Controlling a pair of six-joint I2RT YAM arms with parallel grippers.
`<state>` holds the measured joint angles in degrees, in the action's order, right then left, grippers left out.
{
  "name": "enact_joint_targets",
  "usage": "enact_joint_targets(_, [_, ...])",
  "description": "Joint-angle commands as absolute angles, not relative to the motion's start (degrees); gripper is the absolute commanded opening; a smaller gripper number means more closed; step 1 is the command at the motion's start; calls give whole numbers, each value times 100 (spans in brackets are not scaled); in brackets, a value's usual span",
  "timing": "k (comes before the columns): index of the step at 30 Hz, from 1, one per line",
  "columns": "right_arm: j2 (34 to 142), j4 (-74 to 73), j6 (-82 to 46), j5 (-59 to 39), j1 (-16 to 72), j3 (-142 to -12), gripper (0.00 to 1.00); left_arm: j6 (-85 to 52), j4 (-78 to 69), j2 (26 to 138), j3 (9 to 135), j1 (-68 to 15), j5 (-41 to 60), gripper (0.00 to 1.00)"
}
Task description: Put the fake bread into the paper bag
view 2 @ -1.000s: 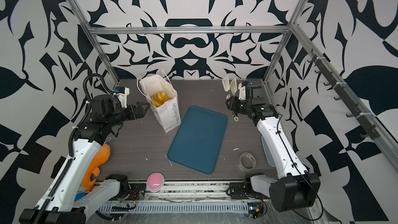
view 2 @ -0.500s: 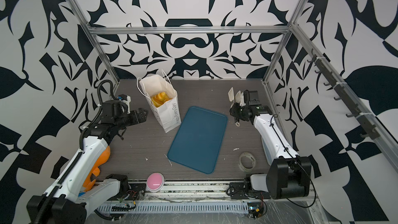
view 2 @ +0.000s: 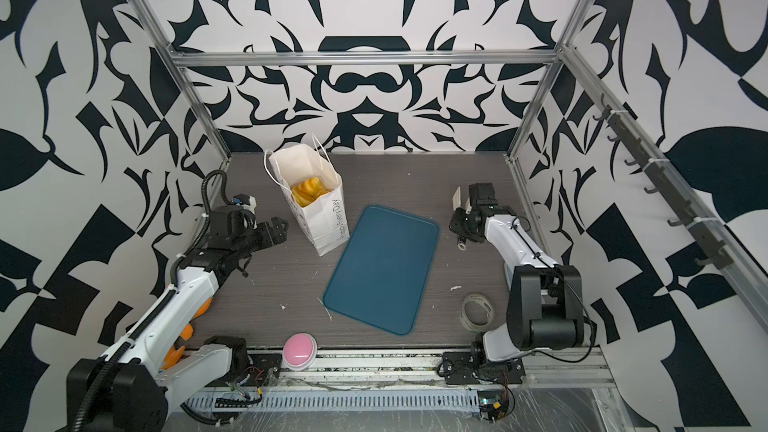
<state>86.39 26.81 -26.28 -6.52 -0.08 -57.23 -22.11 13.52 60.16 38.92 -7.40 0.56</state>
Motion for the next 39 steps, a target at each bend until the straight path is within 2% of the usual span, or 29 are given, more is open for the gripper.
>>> enact_joint_targets(1, [8760,2301,-2681,-520,-52,-5776,41,-2415,814,6006,3733,-715,-156,99])
enact_joint_targets(11, [9589,2247,-2677,-538,-132,-6126,41,-2319,31,6559,3598,-721,-535,99])
enact_joint_targets(19, [10143,2311,-2637,-405,-188,-6339,40,-1776,-1448,6612,2909,-718,-418,99])
enact_joint_targets(22, [10346,2392,-2602,-382,-202,-6469,39,-1705,-1610,6623,2830,-720,-671,99])
enact_joint_targets(32, [10628,2725,-2527,-174,-202,-6701,39,-767,-1769,6799,3005,-721,-600,99])
enact_joint_targets(39, [10774,2923,-2506,5,-200,-6784,48,-225,-2335,6957,2771,-709,-1016,99])
